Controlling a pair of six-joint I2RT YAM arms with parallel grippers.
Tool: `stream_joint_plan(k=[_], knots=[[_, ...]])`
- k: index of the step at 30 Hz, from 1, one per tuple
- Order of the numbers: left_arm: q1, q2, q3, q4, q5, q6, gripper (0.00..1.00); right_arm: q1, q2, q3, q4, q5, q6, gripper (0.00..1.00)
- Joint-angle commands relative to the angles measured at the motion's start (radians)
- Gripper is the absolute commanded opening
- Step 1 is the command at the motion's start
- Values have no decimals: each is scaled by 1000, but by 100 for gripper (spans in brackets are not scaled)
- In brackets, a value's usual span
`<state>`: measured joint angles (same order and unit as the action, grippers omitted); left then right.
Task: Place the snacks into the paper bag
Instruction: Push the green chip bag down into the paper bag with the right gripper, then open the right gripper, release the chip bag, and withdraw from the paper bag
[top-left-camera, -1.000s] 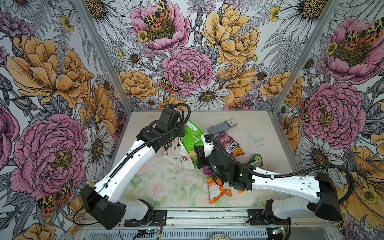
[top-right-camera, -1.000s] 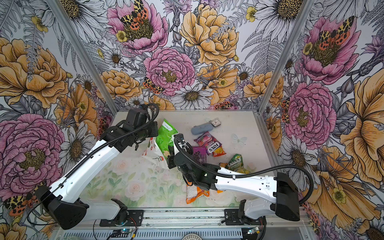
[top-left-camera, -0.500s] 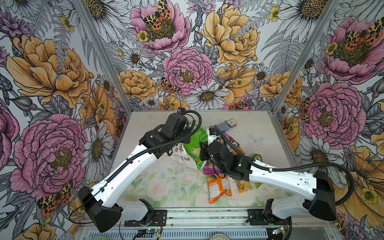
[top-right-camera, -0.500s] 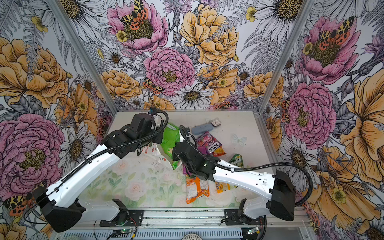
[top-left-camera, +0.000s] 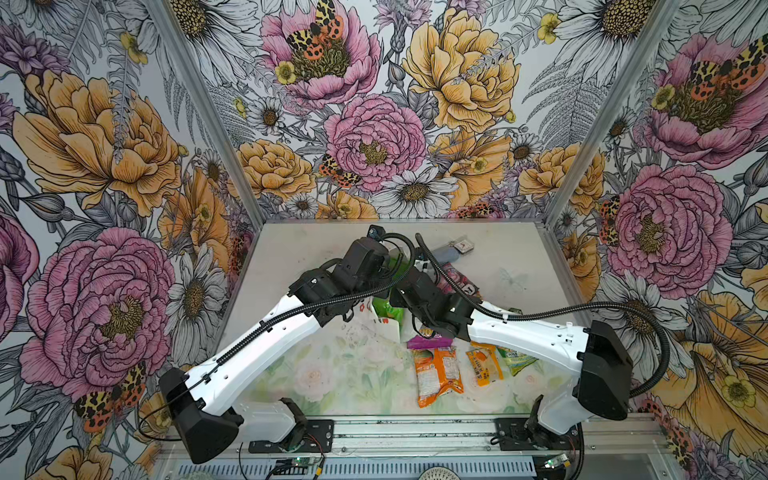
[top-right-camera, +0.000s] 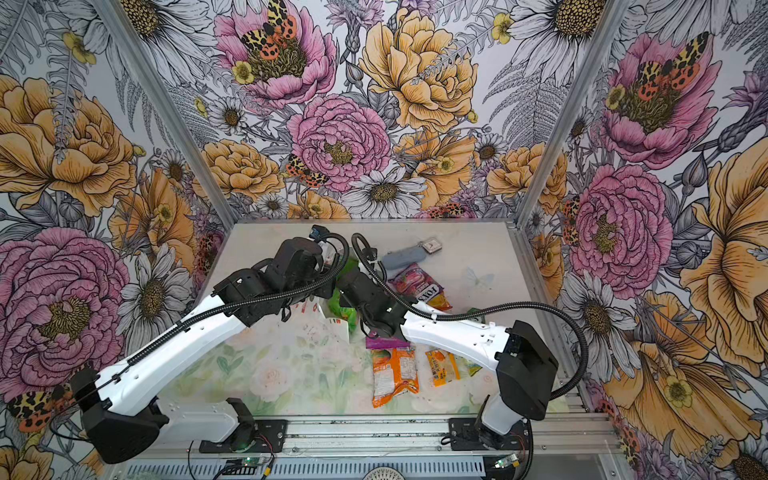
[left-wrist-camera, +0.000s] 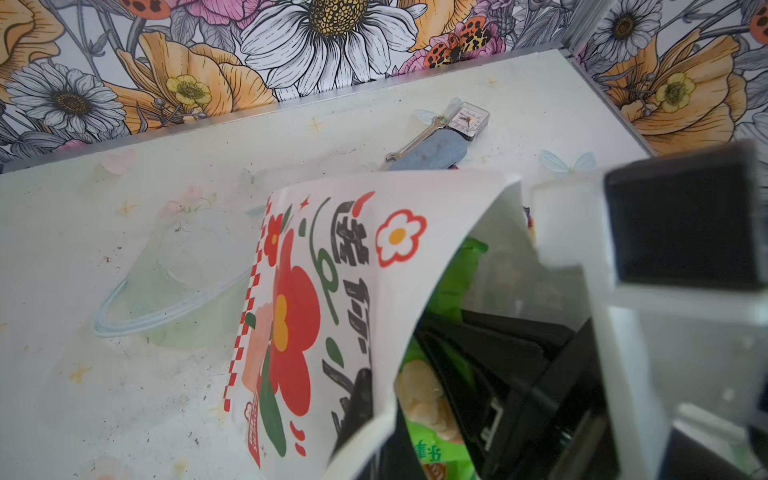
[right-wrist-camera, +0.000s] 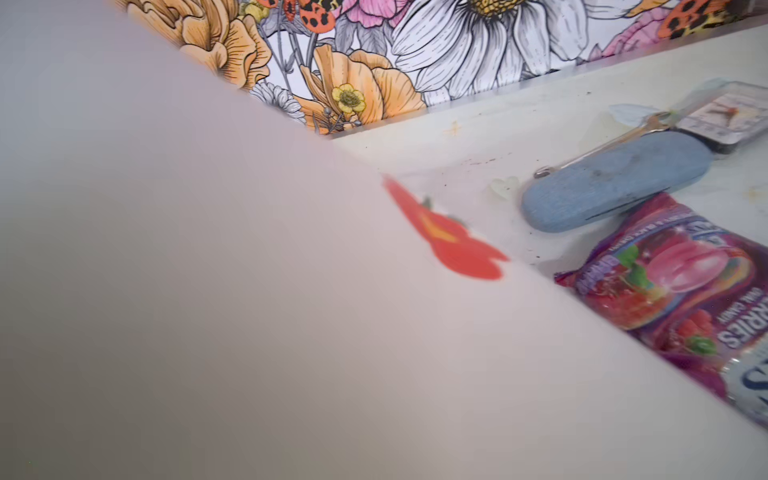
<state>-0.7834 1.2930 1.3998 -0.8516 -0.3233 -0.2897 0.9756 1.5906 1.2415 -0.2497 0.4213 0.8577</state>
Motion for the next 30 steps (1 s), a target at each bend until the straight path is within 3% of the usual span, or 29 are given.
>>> stream_joint_plan(k=[1, 9, 16, 22, 25, 30], knots=[[36, -30, -5, 49, 50, -63, 0, 1, -14, -25, 174, -77, 3, 0], [41, -65, -14, 57, 55, -73, 0, -38, 17, -27, 91, 47, 116, 0], [79, -104, -39, 53, 26, -49, 0, -50, 54, 22, 6, 53, 131, 0], [113, -88, -23, 22, 4, -19, 0, -50, 24, 54, 3, -23, 75, 25], [142, -69, -4, -14, -2, -20, 0, -49, -5, 72, 4, -72, 44, 43], [234, -41, 49, -99, 21, -35, 0, -50, -66, 103, -8, -171, -16, 55]])
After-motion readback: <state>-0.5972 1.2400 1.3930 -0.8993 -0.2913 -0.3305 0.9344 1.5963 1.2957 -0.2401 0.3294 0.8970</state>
